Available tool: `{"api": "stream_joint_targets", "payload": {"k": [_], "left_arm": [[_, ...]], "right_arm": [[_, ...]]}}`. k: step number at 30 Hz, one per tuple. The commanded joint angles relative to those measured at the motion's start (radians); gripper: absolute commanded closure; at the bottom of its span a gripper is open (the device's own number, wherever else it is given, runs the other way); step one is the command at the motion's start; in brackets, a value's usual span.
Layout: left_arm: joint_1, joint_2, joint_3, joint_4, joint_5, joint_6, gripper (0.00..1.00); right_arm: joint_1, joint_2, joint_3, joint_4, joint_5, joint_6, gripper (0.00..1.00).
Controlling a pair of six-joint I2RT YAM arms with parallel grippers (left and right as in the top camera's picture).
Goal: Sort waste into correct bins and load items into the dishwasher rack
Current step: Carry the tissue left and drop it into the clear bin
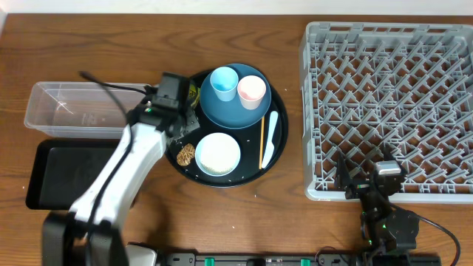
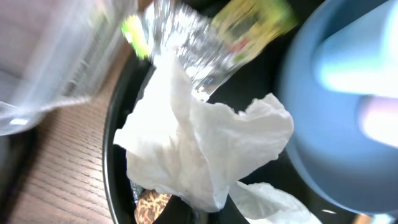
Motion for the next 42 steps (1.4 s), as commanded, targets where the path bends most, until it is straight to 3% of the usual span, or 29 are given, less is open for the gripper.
{"api": "stream_joint_targets", "payload": {"k": [1,6,13,20,33,34,35,36,37,42], "left_arm": [[0.011,-0.091,0.023,0.002,-0.072,0.009,0.94],[0.105,-0.172,0.024,0.023,-0.110,0.022,0.94],[0.343,-0.140,0.024,0.044,-0.090,0.063,0.94],[0.565,-0.052,0.024,0.184,0.045,0.125,0.94],[0.709,0.183,0.024,0.431,0.078,0.125,0.94],[0.712,0.198,0.024,0.441,0.078,0.125,0.87],[0.715,0.212,0.024,0.455,0.078,0.125,0.67],[0.715,0.227,0.024,0.470,0.078,0.125,0.35],[0.715,0.237,0.024,0.484,0.079,0.126,0.27],[0.710,0.210,0.025,0.504,0.080,0.149,0.27]], "right_arm": [[0.005,-0.001,-0.001,-0.004,0.003,-0.008,0.01],[0.005,-0.001,-0.001,-0.004,0.003,-0.008,0.01],[0.005,-0.001,-0.001,-0.004,0.003,-0.008,0.01],[0.005,-0.001,-0.001,-0.004,0.003,-0.008,0.01],[0.005,-0.001,-0.001,-0.004,0.003,-0.008,0.01],[0.005,-0.001,-0.001,-0.004,0.003,-0.008,0.01],[0.005,-0.001,-0.001,-0.004,0.003,-0.008,0.01],[0.005,-0.001,-0.001,-0.004,0.003,-0.008,0.01],[0.005,-0.001,-0.001,-0.004,0.003,-0.008,0.01],[0.005,-0.001,-0.001,-0.004,0.003,-0.008,0.01]]}}
